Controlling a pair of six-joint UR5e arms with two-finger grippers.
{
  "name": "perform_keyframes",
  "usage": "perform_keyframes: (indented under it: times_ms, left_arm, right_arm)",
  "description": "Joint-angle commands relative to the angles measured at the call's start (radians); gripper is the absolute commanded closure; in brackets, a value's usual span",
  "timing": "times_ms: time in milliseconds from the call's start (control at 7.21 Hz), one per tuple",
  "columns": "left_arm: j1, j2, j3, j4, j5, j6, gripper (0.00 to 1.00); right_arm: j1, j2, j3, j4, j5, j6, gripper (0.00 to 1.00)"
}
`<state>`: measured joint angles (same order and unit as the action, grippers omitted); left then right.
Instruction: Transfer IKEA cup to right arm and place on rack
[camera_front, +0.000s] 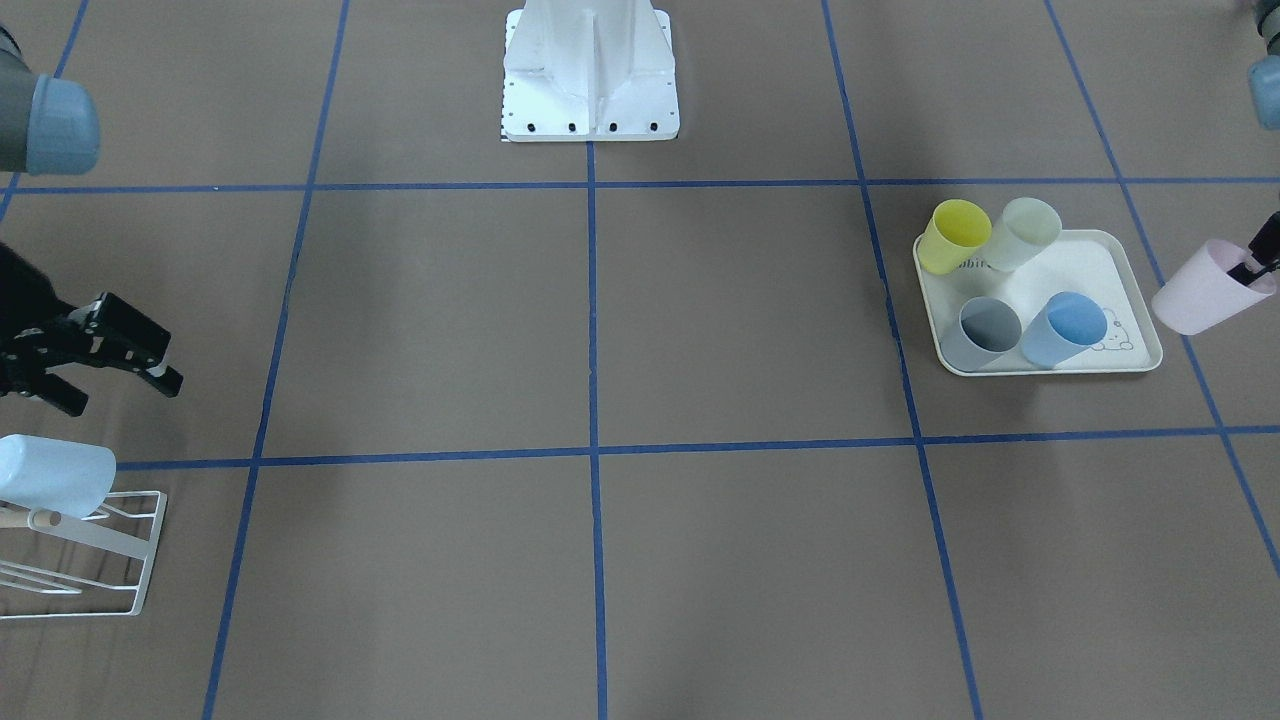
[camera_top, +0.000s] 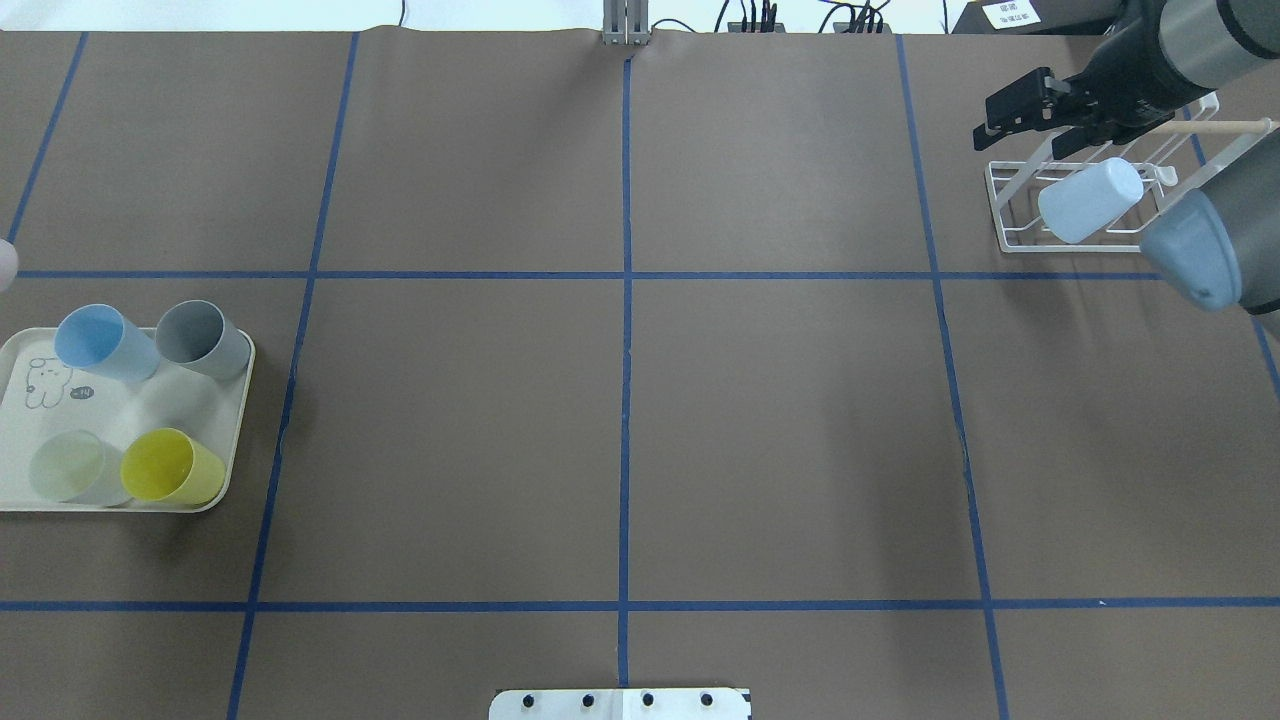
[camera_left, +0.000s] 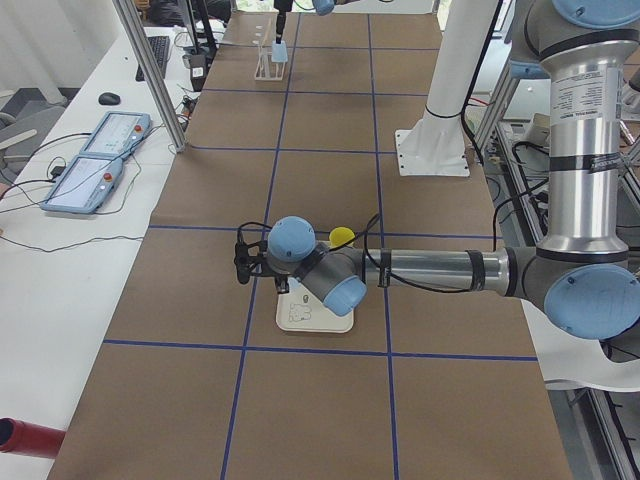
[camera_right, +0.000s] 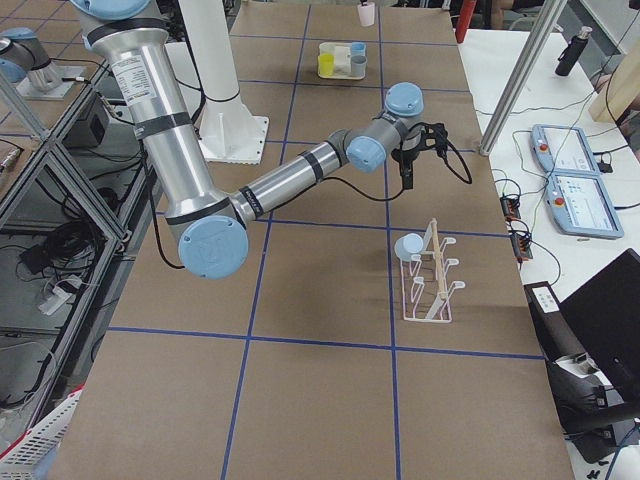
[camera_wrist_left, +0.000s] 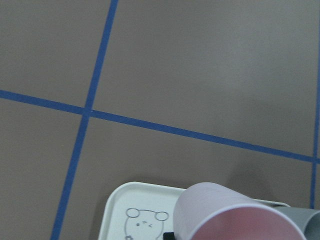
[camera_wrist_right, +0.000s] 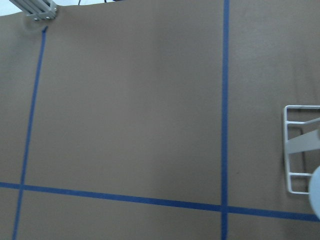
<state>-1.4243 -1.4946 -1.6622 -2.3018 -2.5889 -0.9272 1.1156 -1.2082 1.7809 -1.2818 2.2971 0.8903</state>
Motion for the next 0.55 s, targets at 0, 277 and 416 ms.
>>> perform_keyframes:
  times_ms: [0,277,416]
  left_arm:
    - [0.013,-0.057,-0.07,-0.095,-0.152,-0.3,1.0]
    - [0.094,-0.145,-0.067,-0.355,-0.151,-0.619,1.0]
    - [0.144,-0.204,-0.07,-0.401,-0.152,-0.686,1.0]
  right_arm:
    - [-0.078,0.03,0.051,0.181,-0.001,0.318,0.02]
    - [-0.14,0.03,0.048,0.57,-0.016,0.752,0.02]
    - [-0.17,0.029,0.049,0.685,-0.033,0.848,0.02]
